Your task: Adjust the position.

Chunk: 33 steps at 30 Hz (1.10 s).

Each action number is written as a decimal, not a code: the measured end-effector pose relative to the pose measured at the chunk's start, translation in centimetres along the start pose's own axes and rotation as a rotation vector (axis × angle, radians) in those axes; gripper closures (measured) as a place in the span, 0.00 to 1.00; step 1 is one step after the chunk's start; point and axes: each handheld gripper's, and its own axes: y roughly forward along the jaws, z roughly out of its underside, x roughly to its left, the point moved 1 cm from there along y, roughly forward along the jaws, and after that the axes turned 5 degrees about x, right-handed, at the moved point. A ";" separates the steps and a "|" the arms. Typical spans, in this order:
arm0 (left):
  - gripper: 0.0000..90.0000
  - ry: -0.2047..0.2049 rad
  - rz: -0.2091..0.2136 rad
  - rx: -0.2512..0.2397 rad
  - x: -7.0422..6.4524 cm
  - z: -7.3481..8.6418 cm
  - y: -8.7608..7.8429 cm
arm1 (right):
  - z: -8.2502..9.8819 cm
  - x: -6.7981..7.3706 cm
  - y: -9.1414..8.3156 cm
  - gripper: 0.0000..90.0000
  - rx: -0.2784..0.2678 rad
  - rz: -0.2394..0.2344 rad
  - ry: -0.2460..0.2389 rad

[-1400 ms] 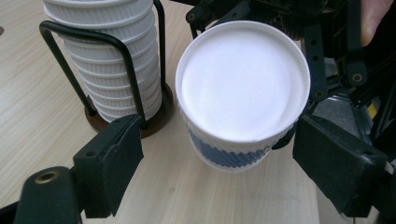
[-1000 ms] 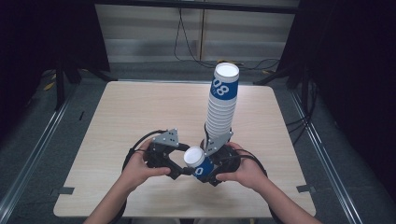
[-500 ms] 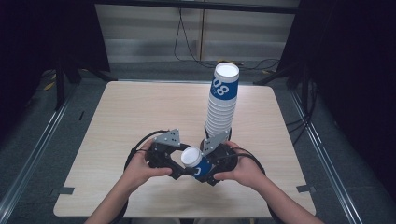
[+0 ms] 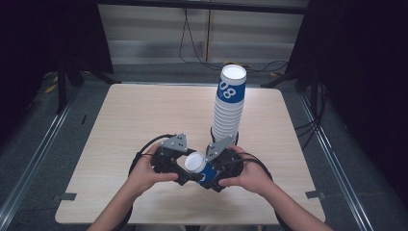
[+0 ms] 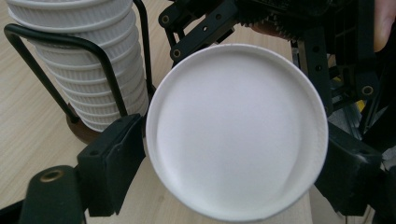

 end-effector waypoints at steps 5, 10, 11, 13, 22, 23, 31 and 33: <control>0.23 0.011 0.009 0.004 0.0 0.0 0.0 | -0.1 0.0 0.0 0.21 0.016 0.009 -0.004; 0.26 0.008 0.013 0.003 0.0 0.1 -0.1 | -0.2 0.0 0.0 0.21 0.020 0.003 0.000; 0.27 0.009 0.014 0.002 0.0 0.1 -0.2 | -0.2 0.0 0.0 0.21 0.020 0.005 0.002; 0.27 0.008 0.013 -0.002 0.0 0.1 -0.2 | -0.2 0.0 0.0 0.21 0.018 0.006 -0.005; 0.30 0.006 0.019 -0.004 0.0 0.1 -0.2 | -0.4 0.0 0.0 0.21 0.046 0.017 -0.019; 0.30 0.005 0.019 -0.005 0.0 0.1 -0.2 | -0.4 0.0 0.0 0.21 0.048 0.016 -0.014; 0.28 0.002 0.022 -0.002 0.0 0.1 -0.1 | -0.8 0.1 -0.1 0.23 0.069 0.010 -0.029; 0.28 0.006 0.023 0.002 0.1 0.2 -0.1 | -0.9 0.1 -0.1 0.23 0.076 0.015 -0.044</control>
